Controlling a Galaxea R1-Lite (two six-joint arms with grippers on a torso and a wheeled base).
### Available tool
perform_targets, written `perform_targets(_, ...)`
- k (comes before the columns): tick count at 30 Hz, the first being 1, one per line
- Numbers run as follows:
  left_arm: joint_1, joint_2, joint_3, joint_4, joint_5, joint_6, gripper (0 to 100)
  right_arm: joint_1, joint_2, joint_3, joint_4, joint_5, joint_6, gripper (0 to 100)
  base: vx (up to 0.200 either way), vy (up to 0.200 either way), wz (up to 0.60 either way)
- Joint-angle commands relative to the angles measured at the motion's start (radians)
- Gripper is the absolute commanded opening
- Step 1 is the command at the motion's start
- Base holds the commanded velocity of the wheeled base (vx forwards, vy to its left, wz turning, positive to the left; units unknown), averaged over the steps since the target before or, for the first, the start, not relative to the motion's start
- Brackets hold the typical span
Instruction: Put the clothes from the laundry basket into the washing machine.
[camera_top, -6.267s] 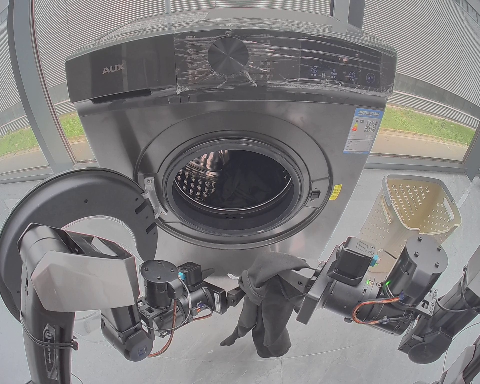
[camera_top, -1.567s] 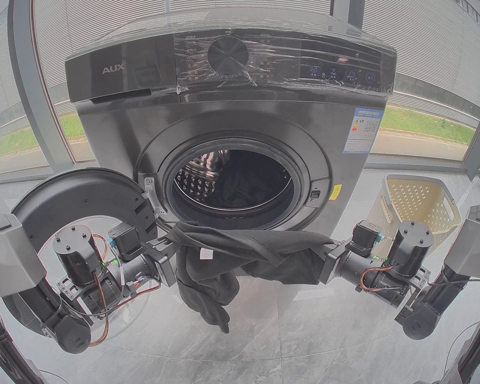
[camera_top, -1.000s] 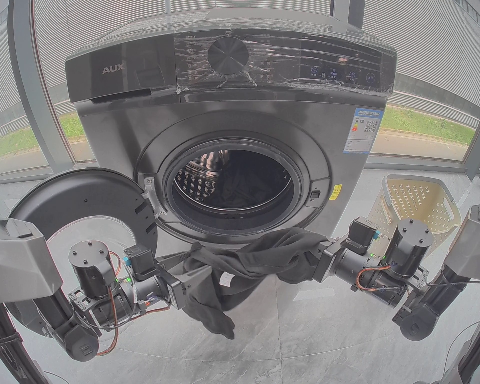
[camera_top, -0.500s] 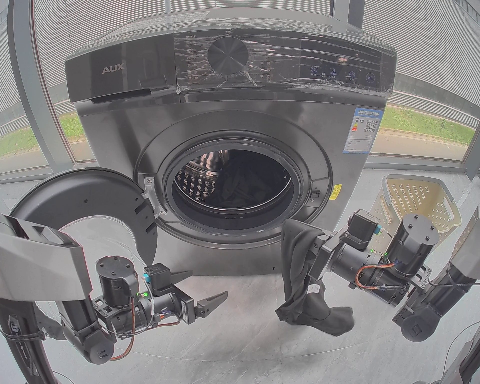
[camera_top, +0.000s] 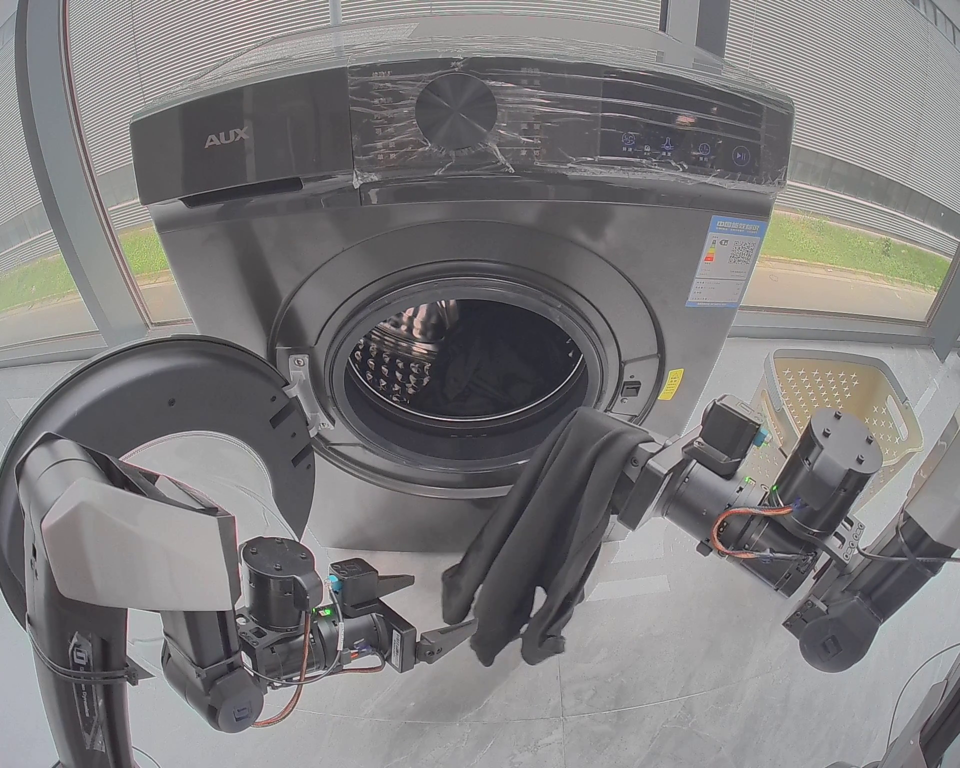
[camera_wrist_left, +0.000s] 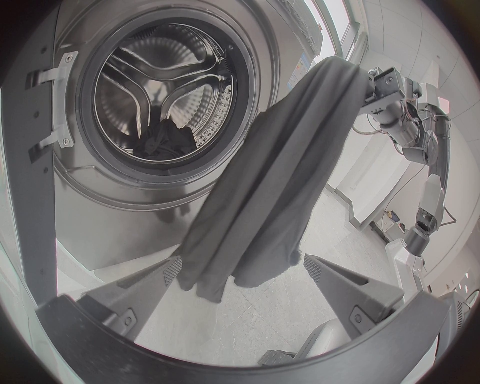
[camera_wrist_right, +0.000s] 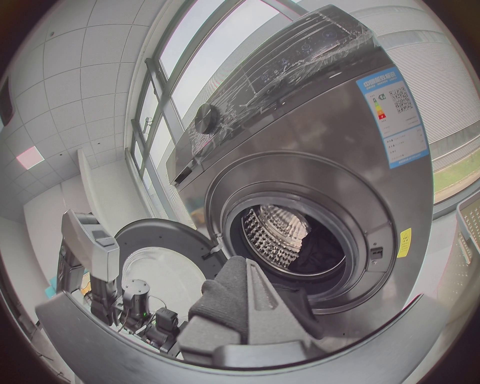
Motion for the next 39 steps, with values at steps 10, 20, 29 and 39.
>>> perform_targets(10, -0.011, 0.019, -0.002, -0.006, -0.014, 0.001, 100, 0.008, 0.008, -0.054, 0.001, -0.065, -0.002, 0, 0.0, 0.0, 0.0)
perform_targets(20, -0.043, 0.062, -0.048, -0.006, -0.013, 0.015, 100, 0.016, 0.013, -0.067, 0.002, -0.099, -0.004, 0, 0.0, 0.0, 0.0)
perform_targets(29, -0.057, 0.121, -0.1, -0.006, -0.014, 0.018, 100, 0.018, 0.027, -0.091, 0.002, -0.14, -0.004, 0, 0.0, 0.0, 0.0)
perform_targets(39, -0.075, 0.173, -0.178, -0.006, -0.034, 0.018, 100, 0.016, 0.028, -0.091, 0.002, -0.14, -0.004, 0, 0.0, 0.0, 0.0)
